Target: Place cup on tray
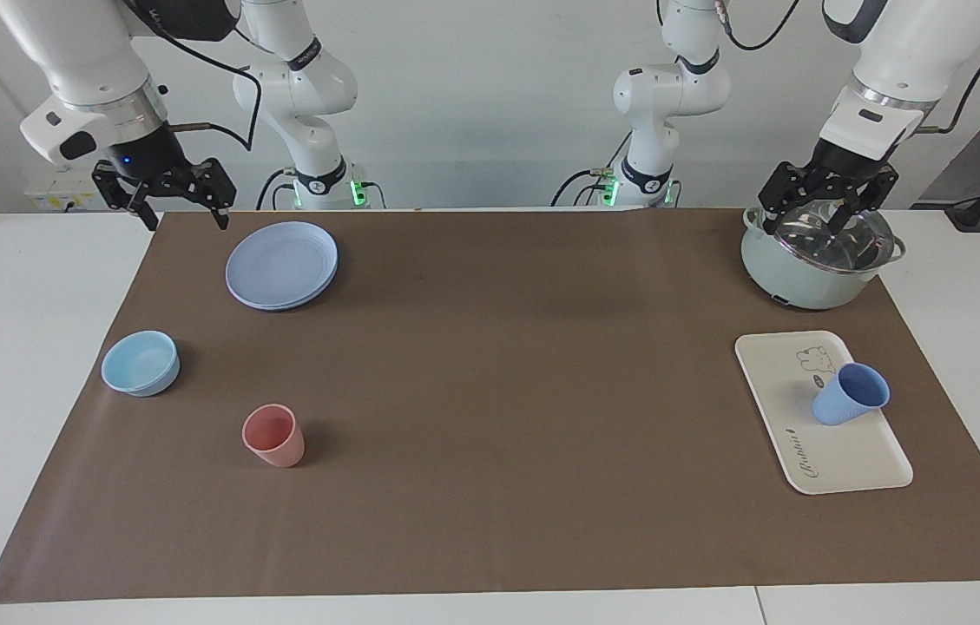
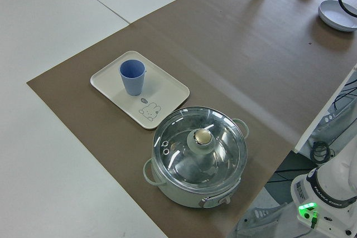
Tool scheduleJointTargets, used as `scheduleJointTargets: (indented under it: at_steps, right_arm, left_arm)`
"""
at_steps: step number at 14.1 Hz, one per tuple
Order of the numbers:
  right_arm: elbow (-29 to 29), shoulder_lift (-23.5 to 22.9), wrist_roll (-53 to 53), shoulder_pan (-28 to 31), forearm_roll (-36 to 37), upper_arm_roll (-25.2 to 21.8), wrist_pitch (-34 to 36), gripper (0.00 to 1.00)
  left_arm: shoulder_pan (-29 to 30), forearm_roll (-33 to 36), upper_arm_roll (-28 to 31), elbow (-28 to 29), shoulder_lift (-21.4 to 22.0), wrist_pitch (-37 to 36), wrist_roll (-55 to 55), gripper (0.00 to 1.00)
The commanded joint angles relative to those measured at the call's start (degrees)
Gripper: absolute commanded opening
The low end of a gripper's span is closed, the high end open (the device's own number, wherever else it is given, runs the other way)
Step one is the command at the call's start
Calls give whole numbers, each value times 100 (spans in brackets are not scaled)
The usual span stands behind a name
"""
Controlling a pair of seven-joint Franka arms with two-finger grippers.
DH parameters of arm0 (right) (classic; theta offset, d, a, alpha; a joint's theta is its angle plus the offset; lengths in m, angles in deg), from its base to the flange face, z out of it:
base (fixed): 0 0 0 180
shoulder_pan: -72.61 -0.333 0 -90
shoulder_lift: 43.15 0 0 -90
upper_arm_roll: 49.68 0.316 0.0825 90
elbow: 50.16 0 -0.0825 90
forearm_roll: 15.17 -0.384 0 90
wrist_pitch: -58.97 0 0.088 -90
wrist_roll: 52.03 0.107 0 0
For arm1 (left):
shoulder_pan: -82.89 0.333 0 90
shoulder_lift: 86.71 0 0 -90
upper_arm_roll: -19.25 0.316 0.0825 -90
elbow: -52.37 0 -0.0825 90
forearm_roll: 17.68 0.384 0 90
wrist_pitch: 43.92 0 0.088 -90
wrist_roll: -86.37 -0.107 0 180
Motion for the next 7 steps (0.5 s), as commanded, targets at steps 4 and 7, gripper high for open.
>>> scheduleJointTargets:
  at_steps: [4, 7]
  right_arm:
    - [-103, 116, 121, 7, -9, 32, -63, 100]
    - [-103, 116, 121, 7, -9, 32, -63, 100]
  left_arm:
    - [31, -78, 30, 32, 33, 73, -67, 100]
    - [31, -78, 30, 49, 33, 73, -67, 100]
